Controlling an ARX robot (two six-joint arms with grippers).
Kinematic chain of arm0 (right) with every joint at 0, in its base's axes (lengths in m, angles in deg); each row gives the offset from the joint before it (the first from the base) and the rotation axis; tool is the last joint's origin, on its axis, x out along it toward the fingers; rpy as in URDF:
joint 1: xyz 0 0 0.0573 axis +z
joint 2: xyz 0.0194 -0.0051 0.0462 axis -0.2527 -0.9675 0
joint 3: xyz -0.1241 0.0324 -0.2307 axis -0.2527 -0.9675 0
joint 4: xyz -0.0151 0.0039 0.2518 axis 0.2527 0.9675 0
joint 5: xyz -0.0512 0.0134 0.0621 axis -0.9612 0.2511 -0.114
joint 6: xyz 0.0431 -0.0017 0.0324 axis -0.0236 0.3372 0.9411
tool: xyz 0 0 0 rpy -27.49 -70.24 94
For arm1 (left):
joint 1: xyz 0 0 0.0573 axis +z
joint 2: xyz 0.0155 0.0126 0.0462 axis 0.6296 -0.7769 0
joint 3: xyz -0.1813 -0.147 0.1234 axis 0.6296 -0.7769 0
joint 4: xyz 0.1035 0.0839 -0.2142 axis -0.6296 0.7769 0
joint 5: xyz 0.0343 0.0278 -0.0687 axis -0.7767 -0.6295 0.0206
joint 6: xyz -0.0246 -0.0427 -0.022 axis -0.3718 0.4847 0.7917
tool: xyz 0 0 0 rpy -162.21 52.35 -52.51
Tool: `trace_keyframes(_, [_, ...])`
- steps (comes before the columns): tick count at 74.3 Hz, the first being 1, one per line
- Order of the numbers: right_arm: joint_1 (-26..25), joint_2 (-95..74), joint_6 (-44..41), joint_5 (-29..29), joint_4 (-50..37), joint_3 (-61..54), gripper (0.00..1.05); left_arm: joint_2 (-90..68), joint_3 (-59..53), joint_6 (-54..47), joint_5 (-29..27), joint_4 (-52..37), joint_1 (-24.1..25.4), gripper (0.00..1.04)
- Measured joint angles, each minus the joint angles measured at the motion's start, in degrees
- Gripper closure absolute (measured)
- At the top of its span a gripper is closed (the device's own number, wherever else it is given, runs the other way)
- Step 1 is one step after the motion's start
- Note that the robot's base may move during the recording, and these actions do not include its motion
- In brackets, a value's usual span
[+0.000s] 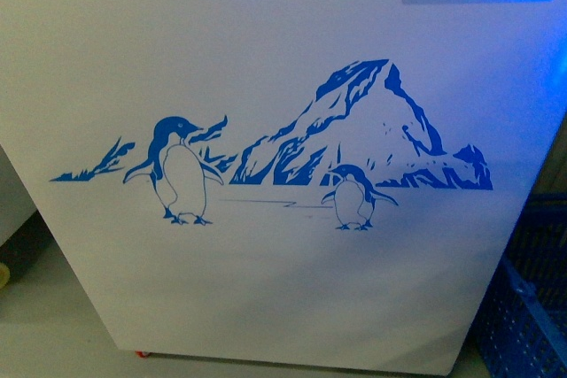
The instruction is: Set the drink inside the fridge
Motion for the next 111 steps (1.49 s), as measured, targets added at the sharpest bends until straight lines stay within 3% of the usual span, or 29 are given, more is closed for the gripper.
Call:
trace_keyframes(37, [-3.98,-14.34,-3.41,-1.81,1.75,13.09,0.08,0.00,0.00,0.00,-0.02,0.00,0.00,0.08])
trace_keyframes(64, [-10.29,-19.32,-8.81,4.11,2.84,17.18,0.08,0.00,0.00,0.00,-0.02,0.00,0.00,0.08])
trace_keyframes(111, [-12.17,-26.16,-3.93,-1.64,13.57,26.84,0.08,0.00,0.00,0.00,-0.02,0.00,0.00,0.08])
